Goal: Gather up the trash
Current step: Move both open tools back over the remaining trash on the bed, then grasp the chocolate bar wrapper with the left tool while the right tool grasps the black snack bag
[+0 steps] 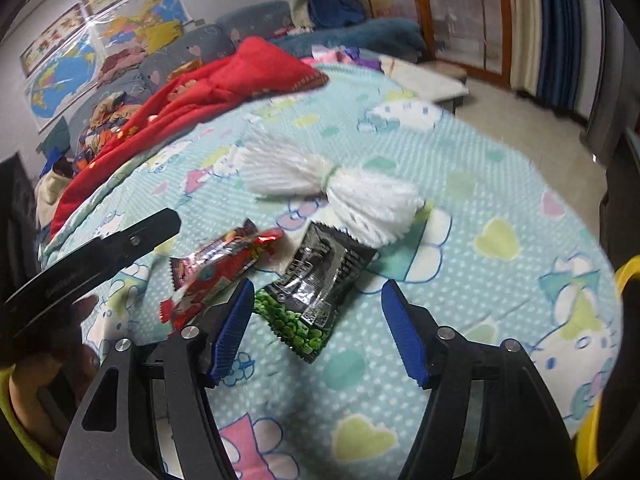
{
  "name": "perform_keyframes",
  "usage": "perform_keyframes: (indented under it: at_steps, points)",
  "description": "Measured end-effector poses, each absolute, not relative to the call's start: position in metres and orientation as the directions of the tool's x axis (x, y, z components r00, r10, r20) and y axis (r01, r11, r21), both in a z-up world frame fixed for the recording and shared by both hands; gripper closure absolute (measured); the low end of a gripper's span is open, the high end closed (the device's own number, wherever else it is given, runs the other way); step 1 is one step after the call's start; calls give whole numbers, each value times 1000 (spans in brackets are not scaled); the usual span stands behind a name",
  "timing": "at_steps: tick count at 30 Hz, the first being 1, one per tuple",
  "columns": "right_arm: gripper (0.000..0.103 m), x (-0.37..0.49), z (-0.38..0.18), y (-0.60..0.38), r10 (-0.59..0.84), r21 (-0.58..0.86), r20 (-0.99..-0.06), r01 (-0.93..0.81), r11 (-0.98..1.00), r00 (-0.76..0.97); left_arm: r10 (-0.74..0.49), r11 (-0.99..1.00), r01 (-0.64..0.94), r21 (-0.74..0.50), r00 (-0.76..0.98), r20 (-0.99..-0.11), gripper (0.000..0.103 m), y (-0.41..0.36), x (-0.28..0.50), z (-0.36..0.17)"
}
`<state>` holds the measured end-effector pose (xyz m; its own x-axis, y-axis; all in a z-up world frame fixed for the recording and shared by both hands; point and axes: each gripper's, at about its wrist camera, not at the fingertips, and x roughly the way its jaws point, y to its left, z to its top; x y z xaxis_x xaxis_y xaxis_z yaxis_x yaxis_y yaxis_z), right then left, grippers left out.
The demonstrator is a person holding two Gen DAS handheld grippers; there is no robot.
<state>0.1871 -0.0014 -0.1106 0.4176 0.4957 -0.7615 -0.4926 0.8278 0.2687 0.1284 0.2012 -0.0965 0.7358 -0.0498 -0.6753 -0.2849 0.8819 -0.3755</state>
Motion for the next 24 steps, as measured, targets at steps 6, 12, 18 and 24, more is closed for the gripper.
perform_keyframes:
  at_steps: [6,12,18,24]
  points:
    - [51,183,-116,1,487,247,-764,-506,827,424,-96,884,-257,-391,718,-689,53,196,133,-104]
    - [66,179,-118,-1,496,239,-759,-528,815,421,-117,892,-239,-384,698,-706,60,191,138,-107]
    - [71,170,-116,-3,486,202,-758,-551,810,436,-140,904,-210,-372,678,-721,66,184,141,-108]
    - [79,164,-114,-7,500,212,-758,-567,796,419,-146,907,-203,-368,670,-728,86,182,141,-108]
